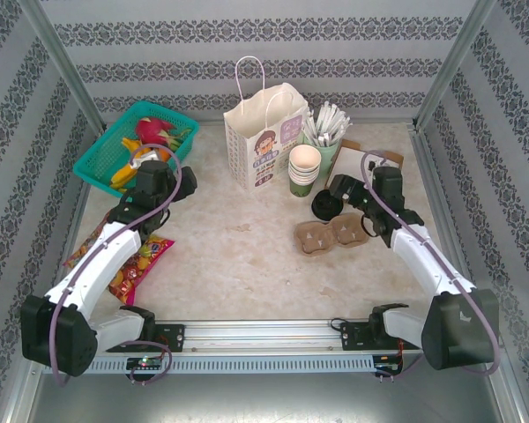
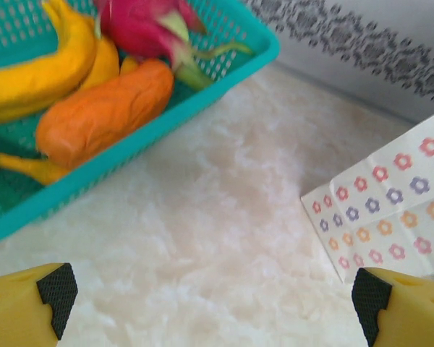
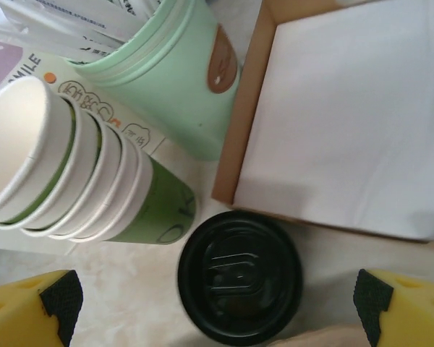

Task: Pack the takeout coffee

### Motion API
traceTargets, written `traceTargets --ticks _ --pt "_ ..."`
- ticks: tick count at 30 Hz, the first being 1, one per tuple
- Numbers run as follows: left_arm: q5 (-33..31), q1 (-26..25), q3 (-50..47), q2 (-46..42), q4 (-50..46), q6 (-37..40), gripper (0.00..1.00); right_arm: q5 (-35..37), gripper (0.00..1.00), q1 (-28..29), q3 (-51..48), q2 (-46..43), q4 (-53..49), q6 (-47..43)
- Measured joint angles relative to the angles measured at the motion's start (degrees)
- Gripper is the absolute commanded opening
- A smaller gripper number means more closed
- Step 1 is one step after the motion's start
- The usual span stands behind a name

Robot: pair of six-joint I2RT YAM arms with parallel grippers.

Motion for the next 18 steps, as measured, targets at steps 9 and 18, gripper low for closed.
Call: traceTargets --ticks 9,18 --pt "10.45 0.00 -0.33 7.93 -2.67 -9.68 1.00 1.46 0.81 5.46 15.93 9.46 -14.10 5.57" --pt "12.94 0.00 0.33 9.01 -5.31 -14.38 1.00 5.07 0.73 9.57 30.10 19.87 -24.15 3.52"
